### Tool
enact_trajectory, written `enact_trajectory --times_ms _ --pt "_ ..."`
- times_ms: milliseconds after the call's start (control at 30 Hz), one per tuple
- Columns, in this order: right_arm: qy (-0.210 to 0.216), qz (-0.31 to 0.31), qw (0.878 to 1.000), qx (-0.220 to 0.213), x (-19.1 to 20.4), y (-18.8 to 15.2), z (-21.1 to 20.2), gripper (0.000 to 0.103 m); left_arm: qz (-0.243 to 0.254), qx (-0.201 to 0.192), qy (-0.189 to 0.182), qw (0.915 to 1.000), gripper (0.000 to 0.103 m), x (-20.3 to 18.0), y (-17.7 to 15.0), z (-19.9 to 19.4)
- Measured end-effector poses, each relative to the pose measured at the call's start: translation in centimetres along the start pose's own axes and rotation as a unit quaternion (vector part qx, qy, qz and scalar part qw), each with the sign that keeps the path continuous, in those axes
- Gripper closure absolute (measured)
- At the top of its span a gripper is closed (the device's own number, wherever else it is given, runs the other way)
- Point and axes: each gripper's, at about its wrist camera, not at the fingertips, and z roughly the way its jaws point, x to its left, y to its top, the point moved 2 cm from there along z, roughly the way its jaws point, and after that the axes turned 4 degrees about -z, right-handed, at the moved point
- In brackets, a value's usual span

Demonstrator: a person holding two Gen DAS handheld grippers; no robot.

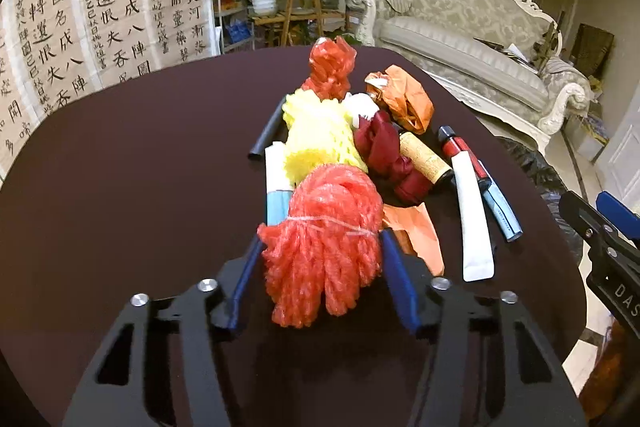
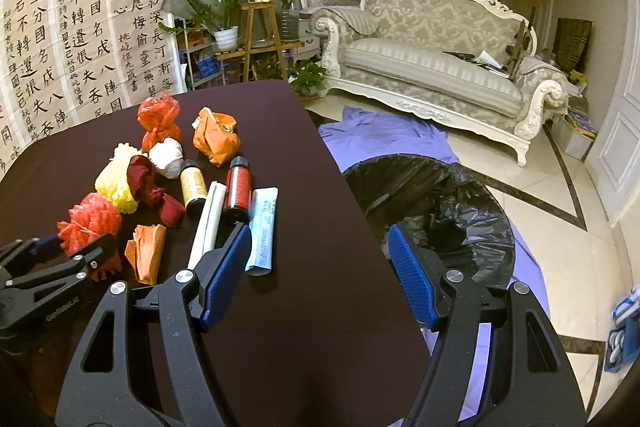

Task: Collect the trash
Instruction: 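Lower the left gripper onto the red mesh net and close it, then lower the right gripper onto the crumpled orange paper and close it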

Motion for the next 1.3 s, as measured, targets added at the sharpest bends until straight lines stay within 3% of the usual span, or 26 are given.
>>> enact_trajectory --times_ms 400,667,933,1100,1167,1233,1300 --pt "0.046 -0.022 0.999 0.003 3.5 0.3 0.0 0.034 -0.010 -0.029 -0.003 0.9995 0.054 1.7 0.3 -3.0" --pt "0.089 -0.050 0.995 0.008 7.2 0.3 0.3 0.035 -0.033 -0.037 0.032 0.9983 0.054 5.1 0.3 -3.5" --pt "0.124 -0.078 0.989 0.038 10.8 -0.1 2.2 0.048 -0.057 -0.029 0.050 0.9968 0.054 7.9 -0.2 -2.7" --pt "0.123 -0.086 0.987 0.057 11.7 -0.5 3.0 0.049 -0.061 -0.019 0.044 0.9969 0.054 8.5 -0.3 -2.3" --pt "0.123 -0.090 0.986 0.065 12.0 -0.7 3.5 0.055 -0.061 -0.017 0.043 0.9971 0.054 8.5 -0.4 -2.2" --pt "0.126 -0.093 0.985 0.072 12.1 -0.9 3.7 0.070 -0.060 -0.017 0.043 0.9972 0.054 8.5 -0.6 -2.2" --pt "0.127 -0.095 0.984 0.074 12.1 -1.2 3.9 0.074 -0.059 -0.017 0.041 0.9973 0.054 8.5 -0.7 -2.3"
